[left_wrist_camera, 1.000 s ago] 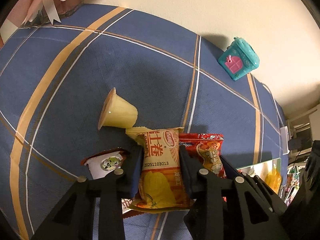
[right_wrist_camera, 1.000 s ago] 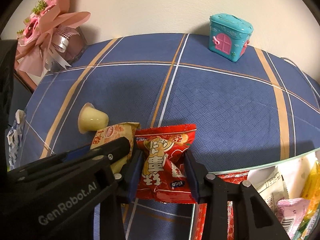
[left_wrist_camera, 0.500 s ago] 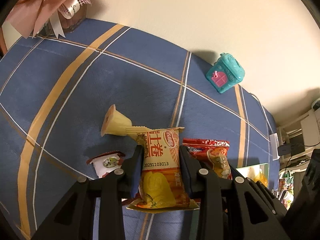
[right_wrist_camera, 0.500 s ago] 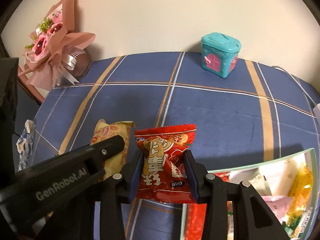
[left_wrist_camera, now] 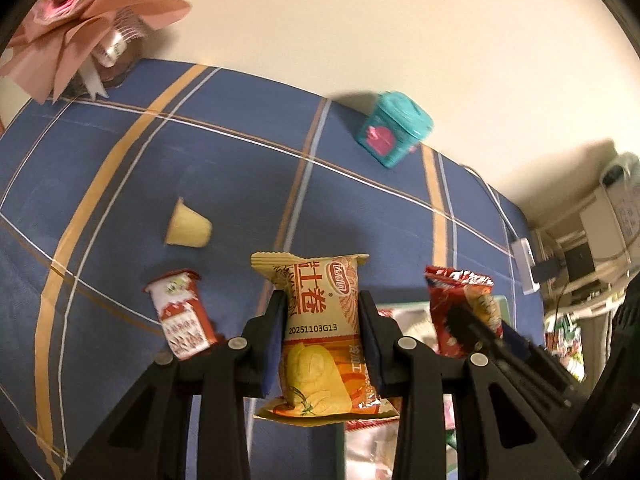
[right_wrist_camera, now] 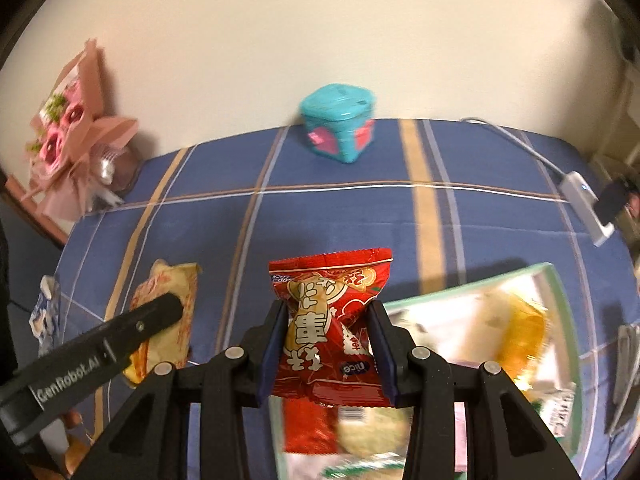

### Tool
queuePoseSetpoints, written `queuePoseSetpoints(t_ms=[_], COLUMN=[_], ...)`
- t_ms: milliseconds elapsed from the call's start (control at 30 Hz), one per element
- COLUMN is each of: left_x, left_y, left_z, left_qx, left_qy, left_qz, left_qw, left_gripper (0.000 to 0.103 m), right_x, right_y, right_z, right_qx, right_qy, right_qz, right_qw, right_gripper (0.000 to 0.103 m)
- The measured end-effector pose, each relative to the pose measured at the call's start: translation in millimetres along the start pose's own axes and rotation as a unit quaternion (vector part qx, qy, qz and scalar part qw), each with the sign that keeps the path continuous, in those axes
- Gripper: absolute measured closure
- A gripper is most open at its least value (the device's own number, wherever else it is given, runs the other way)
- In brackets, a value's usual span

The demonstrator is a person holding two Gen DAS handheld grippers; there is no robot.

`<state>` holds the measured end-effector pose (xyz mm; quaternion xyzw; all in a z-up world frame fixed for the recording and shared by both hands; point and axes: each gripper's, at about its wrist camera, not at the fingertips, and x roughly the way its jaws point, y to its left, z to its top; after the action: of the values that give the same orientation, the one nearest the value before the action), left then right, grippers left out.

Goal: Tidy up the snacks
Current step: 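Carry the bread roll packet with the left tool while the right carries the chip bag over the tray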

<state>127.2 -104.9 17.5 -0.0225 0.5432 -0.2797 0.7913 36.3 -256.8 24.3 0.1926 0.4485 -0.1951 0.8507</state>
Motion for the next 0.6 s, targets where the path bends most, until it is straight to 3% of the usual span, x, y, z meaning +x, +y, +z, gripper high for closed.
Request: queuePoseSetpoints(t_ms=[367,600], left_x=[-8.8,17.1], left_y=[-48.7,-69.6], left_z=[-24.8,-34.3], left_qx=[0.054,0.067], left_qy=[0.012,0.042], left_qz=[-0.006,-0.012], left_qw=[0.9985,0.9968], left_gripper=[0.067,0.066], right_x=[-43.7,-41.9], right_y=[-51.5,-84.0], right_z=[-10.6,-15.2], right_qx=[0.036,0.056], right_qy=[-0.017,-0.009], right_qz=[-0.028,-0.043], right_qw=[0.999,0.997], right_gripper=[0.060,0.060])
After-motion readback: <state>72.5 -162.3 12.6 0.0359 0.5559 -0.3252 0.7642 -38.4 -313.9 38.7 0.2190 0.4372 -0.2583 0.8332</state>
